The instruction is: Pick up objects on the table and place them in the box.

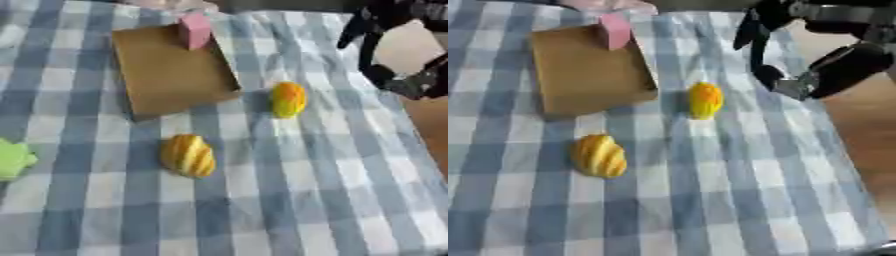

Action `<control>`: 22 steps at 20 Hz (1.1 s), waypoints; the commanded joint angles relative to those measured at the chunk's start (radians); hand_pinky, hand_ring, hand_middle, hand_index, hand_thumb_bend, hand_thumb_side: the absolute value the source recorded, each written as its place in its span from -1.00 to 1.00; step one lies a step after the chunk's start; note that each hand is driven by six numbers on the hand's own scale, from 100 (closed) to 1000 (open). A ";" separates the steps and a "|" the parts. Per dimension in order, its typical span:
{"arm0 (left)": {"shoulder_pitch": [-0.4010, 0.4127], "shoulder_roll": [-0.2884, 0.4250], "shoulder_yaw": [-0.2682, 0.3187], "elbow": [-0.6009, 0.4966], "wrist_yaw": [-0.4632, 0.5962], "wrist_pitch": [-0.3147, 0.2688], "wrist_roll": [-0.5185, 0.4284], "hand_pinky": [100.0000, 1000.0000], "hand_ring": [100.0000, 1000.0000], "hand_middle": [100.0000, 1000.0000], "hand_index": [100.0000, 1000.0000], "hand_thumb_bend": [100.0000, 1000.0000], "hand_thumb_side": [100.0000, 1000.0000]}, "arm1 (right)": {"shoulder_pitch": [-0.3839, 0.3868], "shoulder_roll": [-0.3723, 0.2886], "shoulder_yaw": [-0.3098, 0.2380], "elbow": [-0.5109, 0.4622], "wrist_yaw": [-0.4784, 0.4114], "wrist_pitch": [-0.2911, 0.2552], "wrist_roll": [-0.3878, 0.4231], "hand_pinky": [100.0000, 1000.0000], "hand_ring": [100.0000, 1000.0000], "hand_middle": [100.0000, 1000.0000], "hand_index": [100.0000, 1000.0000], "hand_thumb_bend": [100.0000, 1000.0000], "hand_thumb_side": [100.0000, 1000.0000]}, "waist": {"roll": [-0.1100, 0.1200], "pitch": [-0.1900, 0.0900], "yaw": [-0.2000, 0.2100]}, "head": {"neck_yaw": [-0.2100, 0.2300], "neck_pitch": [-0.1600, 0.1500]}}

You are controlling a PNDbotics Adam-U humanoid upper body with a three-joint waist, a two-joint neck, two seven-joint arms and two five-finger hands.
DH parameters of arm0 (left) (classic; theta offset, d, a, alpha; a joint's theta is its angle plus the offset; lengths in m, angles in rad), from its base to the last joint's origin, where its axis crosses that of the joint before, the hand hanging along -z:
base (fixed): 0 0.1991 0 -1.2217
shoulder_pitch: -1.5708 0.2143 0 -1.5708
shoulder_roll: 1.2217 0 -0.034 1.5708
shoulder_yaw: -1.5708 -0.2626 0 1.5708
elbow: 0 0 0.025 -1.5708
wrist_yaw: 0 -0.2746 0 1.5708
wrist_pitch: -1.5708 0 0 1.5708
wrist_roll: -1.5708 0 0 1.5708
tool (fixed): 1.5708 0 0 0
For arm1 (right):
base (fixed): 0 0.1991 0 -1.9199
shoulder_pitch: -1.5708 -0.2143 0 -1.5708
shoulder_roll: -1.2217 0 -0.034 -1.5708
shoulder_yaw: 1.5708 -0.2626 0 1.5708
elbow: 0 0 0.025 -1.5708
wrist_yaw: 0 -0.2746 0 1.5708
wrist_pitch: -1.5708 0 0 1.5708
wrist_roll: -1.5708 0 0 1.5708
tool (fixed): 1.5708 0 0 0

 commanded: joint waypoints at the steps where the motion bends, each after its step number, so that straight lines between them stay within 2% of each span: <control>1: -0.005 0.011 0.000 -0.016 0.005 -0.002 -0.005 0.84 0.37 0.60 0.74 -0.88 0.21 | -0.007 -0.023 -0.013 -0.009 0.008 0.001 -0.022 0.56 0.54 0.43 0.30 -1.00 -0.75 | 0.004 -0.022 -0.002 | -0.003 -0.011; 2: -0.005 0.011 0.000 -0.016 0.006 -0.002 -0.005 0.84 0.37 0.60 0.74 -0.88 0.21 | -0.006 -0.023 -0.012 -0.009 0.009 0.004 -0.024 0.56 0.56 0.46 0.44 -1.00 -0.74 | 0.004 -0.022 -0.002 | -0.003 -0.011; 4: -0.005 0.011 0.000 -0.016 0.006 -0.002 -0.005 0.84 0.37 0.60 0.74 -0.88 0.21 | -0.005 -0.023 -0.012 -0.009 0.013 0.013 -0.024 0.58 0.61 0.54 0.60 -1.00 -0.73 | 0.004 -0.021 -0.002 | -0.004 -0.011; 6: -0.005 0.011 -0.001 -0.016 0.006 -0.002 -0.005 0.84 0.37 0.60 0.74 -0.88 0.21 | -0.005 -0.023 -0.010 -0.009 0.022 0.024 -0.012 0.60 0.65 0.61 0.71 -1.00 -0.59 | 0.004 -0.020 -0.001 | -0.005 -0.011; 10: -0.007 0.011 -0.002 -0.016 0.005 -0.001 -0.006 0.84 0.37 0.60 0.74 -0.88 0.21 | -0.007 -0.022 -0.003 -0.009 0.042 0.033 0.017 0.61 0.67 0.63 0.75 -1.00 -0.50 | 0.003 -0.016 0.001 | -0.007 -0.011; 15: -0.008 0.012 -0.004 -0.016 0.005 -0.001 -0.006 0.84 0.37 0.60 0.74 -0.88 0.21 | -0.028 -0.015 0.007 -0.009 0.052 0.055 0.027 0.61 0.69 0.64 0.77 -1.00 -0.49 | 0.001 -0.012 0.003 | -0.011 -0.011; 22: -0.014 0.010 -0.009 -0.016 0.009 -0.001 -0.012 0.84 0.37 0.60 0.74 -0.88 0.21 | -0.073 0.009 0.060 -0.009 0.110 0.114 0.056 0.60 0.69 0.63 0.77 -1.00 -0.38 | 0.001 -0.006 0.018 | -0.025 -0.012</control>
